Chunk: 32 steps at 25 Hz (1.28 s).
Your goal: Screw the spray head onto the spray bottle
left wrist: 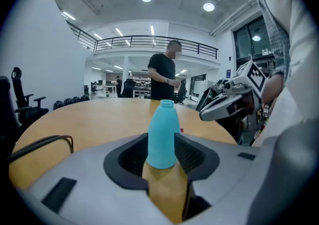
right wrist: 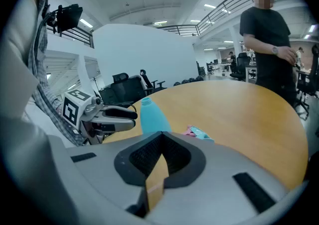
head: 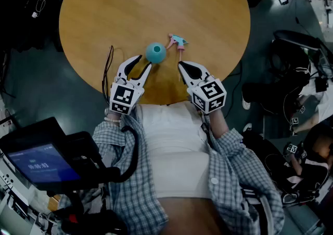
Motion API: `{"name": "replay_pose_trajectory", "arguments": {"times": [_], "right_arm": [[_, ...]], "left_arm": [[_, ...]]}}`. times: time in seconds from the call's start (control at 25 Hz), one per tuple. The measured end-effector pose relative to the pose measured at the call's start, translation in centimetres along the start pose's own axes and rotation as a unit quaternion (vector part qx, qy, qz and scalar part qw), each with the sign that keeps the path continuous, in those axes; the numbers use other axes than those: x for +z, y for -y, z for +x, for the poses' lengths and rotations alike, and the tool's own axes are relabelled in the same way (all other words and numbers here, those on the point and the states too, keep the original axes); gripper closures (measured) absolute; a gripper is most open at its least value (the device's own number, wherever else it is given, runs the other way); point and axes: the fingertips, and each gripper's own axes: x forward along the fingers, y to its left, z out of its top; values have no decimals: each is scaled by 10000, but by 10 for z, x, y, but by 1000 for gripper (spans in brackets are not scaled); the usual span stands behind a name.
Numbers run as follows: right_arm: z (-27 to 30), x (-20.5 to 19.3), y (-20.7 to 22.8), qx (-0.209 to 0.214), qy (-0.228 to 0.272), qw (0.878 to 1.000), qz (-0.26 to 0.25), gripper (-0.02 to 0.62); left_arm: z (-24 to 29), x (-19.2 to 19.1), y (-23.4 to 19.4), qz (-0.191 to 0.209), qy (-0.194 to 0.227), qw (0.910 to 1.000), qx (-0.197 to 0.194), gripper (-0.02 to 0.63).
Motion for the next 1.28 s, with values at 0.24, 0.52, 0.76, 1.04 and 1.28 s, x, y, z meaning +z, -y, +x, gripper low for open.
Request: {"name": "replay_pose_trajectory", "arguments": {"times": [0.24, 0.52, 0.76, 1.04, 1.28], "right_arm": [[-4, 2, -2, -31, -17, 10000, 31, 601], [-17, 5, -6, -123, -169, 9998, 53, 603], [-14, 0, 1, -173, -237, 9995, 77, 601], [-18, -7, -5, -198, -295, 9993, 62, 601], [23, 24, 37, -300, -757, 9954, -506, 601]], "left_arm": [[15, -11, 8, 412, -345, 9984, -196, 221], [40, -5, 18, 436, -379, 9976, -394, 169], [66, 0, 23, 506, -313, 9969, -518, 169], [63, -1, 28, 964, -370, 9936, -448, 195], [81, 3, -5, 793, -432, 9946, -509, 197]]}}
